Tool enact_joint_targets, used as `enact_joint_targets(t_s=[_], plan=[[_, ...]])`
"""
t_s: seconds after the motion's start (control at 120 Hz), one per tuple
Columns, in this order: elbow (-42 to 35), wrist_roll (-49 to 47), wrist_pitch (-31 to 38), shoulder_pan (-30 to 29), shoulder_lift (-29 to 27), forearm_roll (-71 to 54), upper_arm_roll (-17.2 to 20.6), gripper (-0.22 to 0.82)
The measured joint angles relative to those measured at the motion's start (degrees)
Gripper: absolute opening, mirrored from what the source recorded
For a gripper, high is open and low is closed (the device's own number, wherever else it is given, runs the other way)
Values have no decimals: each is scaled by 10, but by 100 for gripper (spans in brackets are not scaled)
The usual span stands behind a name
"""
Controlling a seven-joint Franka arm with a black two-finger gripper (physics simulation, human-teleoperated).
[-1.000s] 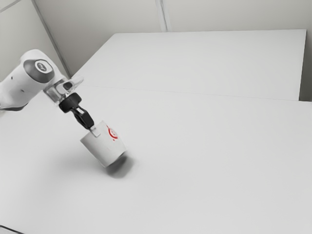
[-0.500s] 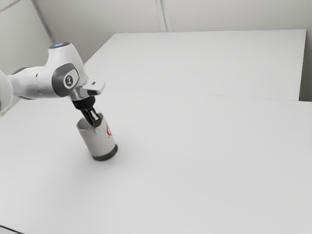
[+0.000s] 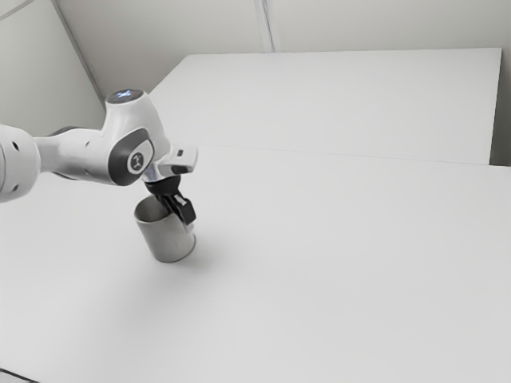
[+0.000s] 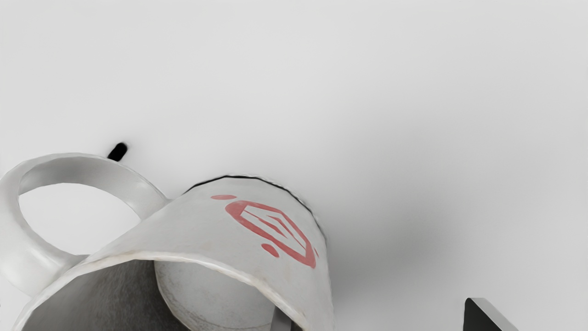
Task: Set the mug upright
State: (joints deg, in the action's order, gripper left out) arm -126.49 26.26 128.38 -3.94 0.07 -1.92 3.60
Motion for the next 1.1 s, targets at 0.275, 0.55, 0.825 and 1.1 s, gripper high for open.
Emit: enact_joint_targets(t_s=[0.275,0.55,0.825,1.1], plan=[[56,-31,-36,-64,-48,4,8,54],[310,-62,-204,-70,33,22,11,59],[461,-85,-329,-36,97,23,4,60],[465,-99,-366,-37,95,26,4,60]])
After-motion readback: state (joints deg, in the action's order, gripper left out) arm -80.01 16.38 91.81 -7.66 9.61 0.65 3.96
